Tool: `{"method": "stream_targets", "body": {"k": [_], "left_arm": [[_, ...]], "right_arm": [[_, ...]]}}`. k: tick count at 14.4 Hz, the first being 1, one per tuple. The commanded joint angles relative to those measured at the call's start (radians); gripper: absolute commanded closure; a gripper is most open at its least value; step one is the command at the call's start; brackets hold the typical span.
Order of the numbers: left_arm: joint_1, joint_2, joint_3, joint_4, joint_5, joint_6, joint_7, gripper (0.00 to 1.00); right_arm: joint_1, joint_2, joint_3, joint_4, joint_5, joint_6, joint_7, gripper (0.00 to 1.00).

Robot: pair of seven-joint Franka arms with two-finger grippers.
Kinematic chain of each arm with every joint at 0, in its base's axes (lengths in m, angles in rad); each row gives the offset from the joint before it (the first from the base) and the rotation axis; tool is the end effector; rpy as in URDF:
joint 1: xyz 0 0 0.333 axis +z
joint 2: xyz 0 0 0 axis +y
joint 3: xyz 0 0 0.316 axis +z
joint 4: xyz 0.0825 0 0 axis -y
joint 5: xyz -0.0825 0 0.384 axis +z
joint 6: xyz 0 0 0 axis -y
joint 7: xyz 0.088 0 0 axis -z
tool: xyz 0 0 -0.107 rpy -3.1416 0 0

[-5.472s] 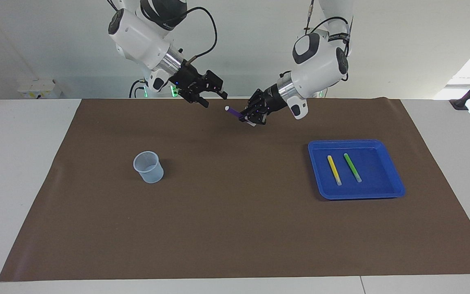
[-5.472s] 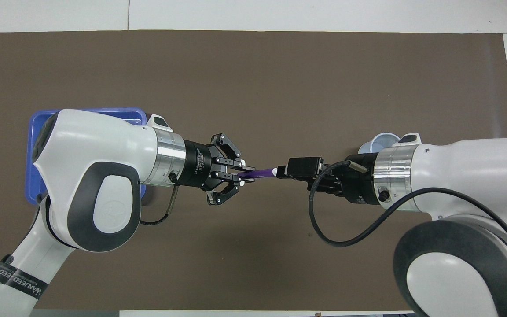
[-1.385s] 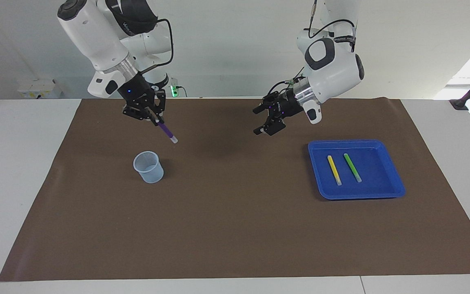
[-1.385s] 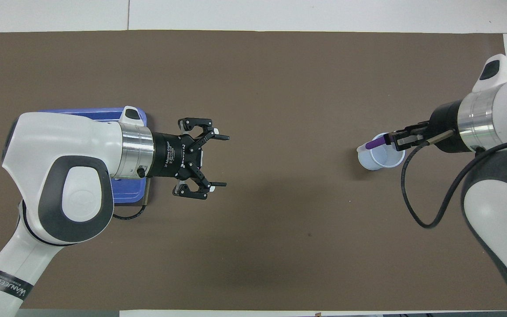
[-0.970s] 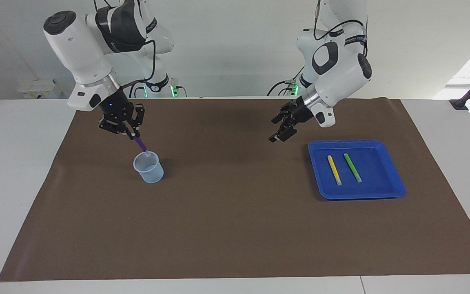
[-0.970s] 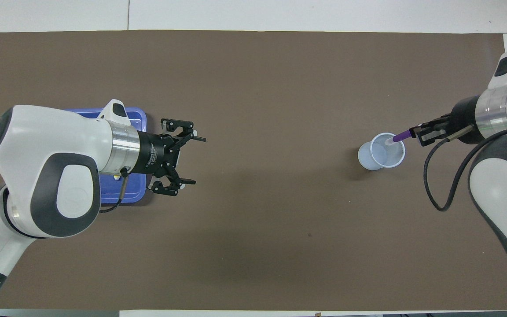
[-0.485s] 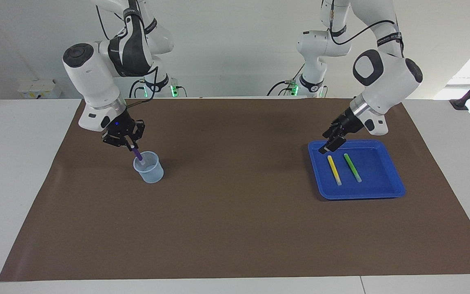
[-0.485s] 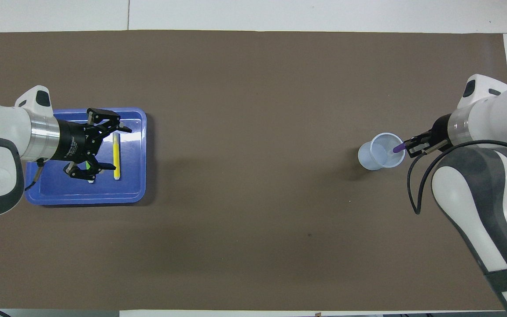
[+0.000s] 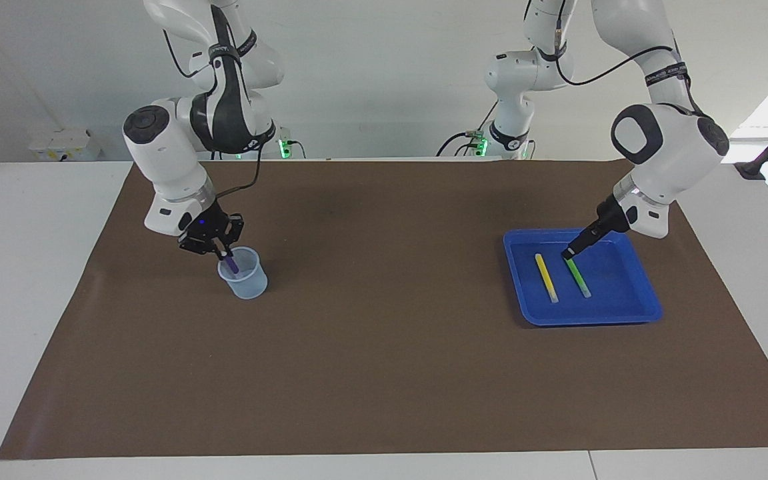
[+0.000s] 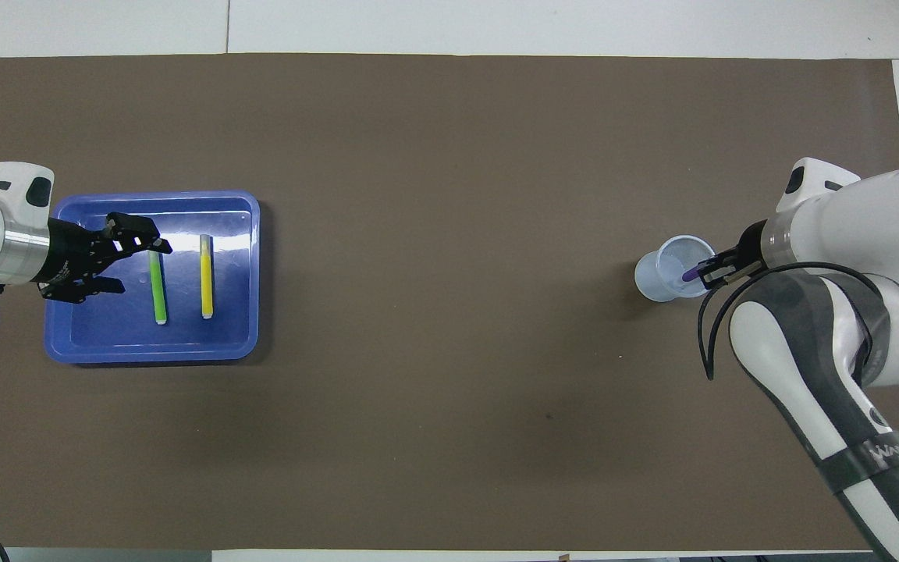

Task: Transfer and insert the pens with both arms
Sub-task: 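Insert the purple pen into the cup while the left gripper grasps the green pen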

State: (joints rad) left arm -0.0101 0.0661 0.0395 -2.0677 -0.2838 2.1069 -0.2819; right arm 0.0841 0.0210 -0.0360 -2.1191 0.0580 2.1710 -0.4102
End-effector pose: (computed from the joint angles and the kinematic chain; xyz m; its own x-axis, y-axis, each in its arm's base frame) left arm 0.5582 0.0030 0.3999 0.8959 0.4312 -0.1072 0.4443 -0.8702 0.2129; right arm 0.5476 0.0287 0.4055 0.9098 0.4124 0.0468 0.4140 -0.9097 -0.0321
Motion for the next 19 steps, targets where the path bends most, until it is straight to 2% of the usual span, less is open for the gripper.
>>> {"method": "stream_targets", "body": {"k": [1,5,6,8,9,11,13,15,19], "left_arm": [[-0.002,0.05,-0.009,-0.002,0.109,0.086,0.108,0.0],[0.018,0.119,-0.009,-0.005,0.147,0.175,0.263,0.0],[0.016,0.136,-0.009,-0.005,0.149,0.189,0.279,0.0],[0.016,0.149,-0.009,-0.006,0.149,0.202,0.282,0.0],[0.016,0.159,-0.009,-0.005,0.149,0.202,0.286,0.0],[0.012,0.172,-0.009,-0.005,0.159,0.203,0.318,0.01],[0.007,0.189,-0.009,-0.005,0.19,0.2,0.337,0.05],[-0.001,0.193,-0.009,-0.006,0.192,0.186,0.352,0.09],[-0.007,0.193,-0.01,-0.003,0.222,0.153,0.362,0.19]], "right_arm": [[-0.014,0.0,0.01,-0.016,-0.013,0.03,-0.022,1.0],[-0.015,-0.004,0.01,-0.035,-0.012,0.041,-0.018,1.0],[-0.014,-0.004,0.01,-0.035,-0.012,0.041,-0.018,0.92],[-0.013,-0.003,0.01,-0.032,-0.01,0.038,-0.015,0.12],[-0.018,-0.001,0.011,-0.021,-0.001,0.026,-0.016,0.0],[-0.02,-0.003,0.011,0.026,0.006,-0.02,-0.018,0.0],[-0.01,-0.006,0.011,0.117,0.066,-0.106,-0.013,0.0],[-0.006,-0.009,0.011,0.175,0.156,-0.151,-0.01,0.0],[0.006,-0.013,0.025,0.185,0.438,-0.174,0.062,0.0]]}}
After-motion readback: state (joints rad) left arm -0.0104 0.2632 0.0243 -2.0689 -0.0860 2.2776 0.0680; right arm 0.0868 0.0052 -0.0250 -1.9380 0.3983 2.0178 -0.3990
